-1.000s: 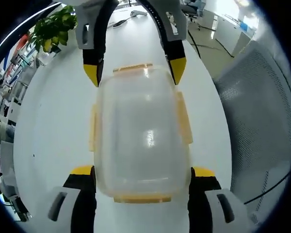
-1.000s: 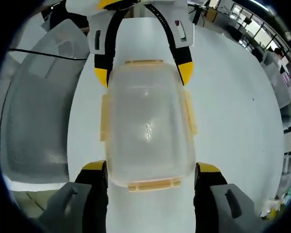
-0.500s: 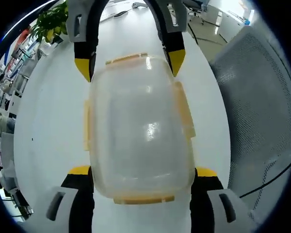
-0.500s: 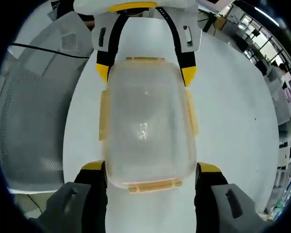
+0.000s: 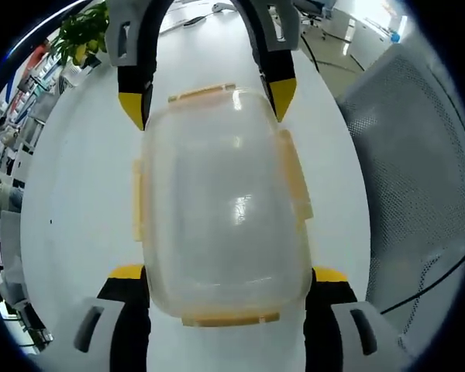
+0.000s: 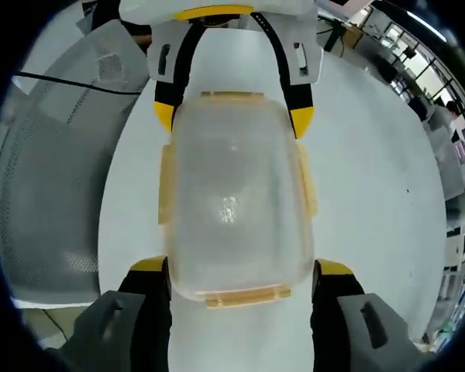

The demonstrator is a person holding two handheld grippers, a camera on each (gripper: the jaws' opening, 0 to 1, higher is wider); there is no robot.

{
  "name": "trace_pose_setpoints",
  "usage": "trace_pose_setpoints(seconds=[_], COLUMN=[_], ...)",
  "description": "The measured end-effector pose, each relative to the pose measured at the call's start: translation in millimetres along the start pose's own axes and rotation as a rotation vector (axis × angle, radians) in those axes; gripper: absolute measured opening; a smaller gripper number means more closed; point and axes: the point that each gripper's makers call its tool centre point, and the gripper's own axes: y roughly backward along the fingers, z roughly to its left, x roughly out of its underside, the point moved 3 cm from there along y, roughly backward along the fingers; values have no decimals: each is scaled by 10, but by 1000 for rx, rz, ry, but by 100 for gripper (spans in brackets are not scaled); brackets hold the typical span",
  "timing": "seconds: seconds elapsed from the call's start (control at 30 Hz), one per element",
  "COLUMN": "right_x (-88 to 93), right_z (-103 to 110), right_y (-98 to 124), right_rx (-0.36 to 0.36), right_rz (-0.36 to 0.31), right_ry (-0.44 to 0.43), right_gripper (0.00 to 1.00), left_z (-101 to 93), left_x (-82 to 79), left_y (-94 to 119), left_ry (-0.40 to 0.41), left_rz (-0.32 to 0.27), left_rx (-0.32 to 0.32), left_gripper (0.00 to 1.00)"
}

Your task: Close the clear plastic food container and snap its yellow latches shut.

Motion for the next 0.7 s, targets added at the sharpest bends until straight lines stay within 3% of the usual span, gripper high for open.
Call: trace_pose_setpoints(seconds=[0.7], right_x=[63], right_z=[-624], right_y=[-50], right_rx=[-4], right_rz=[-17], right_ry=[-14], right_gripper=[71], left_z=[612], left_x=[0], left_y=[-82], left_ry=[-10], left_rz=[13], left_rx=[1], left_gripper=[80])
